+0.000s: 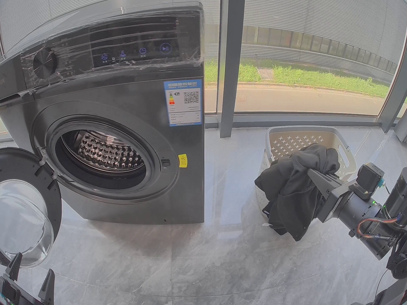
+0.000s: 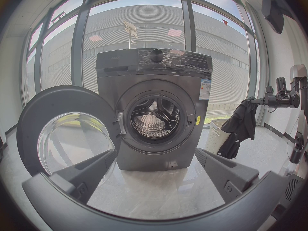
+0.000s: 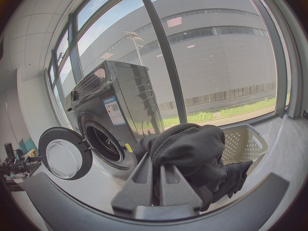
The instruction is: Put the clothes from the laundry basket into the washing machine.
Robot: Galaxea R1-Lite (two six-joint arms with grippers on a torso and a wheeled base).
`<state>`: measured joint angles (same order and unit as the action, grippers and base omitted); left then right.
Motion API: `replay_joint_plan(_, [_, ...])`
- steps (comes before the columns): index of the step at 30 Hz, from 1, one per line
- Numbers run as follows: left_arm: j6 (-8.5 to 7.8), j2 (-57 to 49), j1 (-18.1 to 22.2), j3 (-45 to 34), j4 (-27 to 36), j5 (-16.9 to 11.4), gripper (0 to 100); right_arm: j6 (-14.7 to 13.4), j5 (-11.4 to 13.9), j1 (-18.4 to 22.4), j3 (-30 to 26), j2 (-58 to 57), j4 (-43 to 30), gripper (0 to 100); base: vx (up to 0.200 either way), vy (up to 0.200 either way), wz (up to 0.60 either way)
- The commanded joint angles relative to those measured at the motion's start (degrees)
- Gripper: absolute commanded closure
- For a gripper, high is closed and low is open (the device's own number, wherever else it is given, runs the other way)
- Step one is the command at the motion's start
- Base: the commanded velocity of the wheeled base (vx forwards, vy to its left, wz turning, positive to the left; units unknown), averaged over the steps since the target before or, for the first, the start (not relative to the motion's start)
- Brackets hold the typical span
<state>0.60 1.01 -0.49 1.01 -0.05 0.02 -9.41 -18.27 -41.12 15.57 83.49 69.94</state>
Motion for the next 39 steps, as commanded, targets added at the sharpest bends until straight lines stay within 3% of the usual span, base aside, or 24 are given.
replay_joint_plan(1, [0.02, -0.8, 0.0, -0.8, 0.0, 0.1, 0, 0.0, 0.0, 0.0, 0.0, 0.0, 0.0, 100, 0.0, 0.2, 0.0])
replay_joint_plan(10, [0.11, -0.9, 0.0, -0.8, 0.0, 0.1, 0, 0.0, 0.0, -0.5, -0.1, 0.0, 0.1, 100, 0.0, 0.2, 0.0])
replay_joint_plan(19, [0.02, -0.8, 0.0, -0.8, 0.0, 0.0, 0, 0.0, 0.0, -0.6, -0.3, -0.2, 0.0, 100, 0.0, 0.0, 0.0])
replay_joint_plan(31, [0.02, -0.8, 0.0, -0.8, 0.0, 0.1, 0, -0.2, 0.1, -0.7, -0.5, 0.1, 0.0, 100, -0.2, 0.0, 0.0])
replay_joint_plan(39, [0.02, -0.8, 0.0, -0.8, 0.0, 0.1, 0, -0.2, 0.1, -0.8, -0.5, 0.1, 0.0, 100, 0.0, 0.0, 0.0])
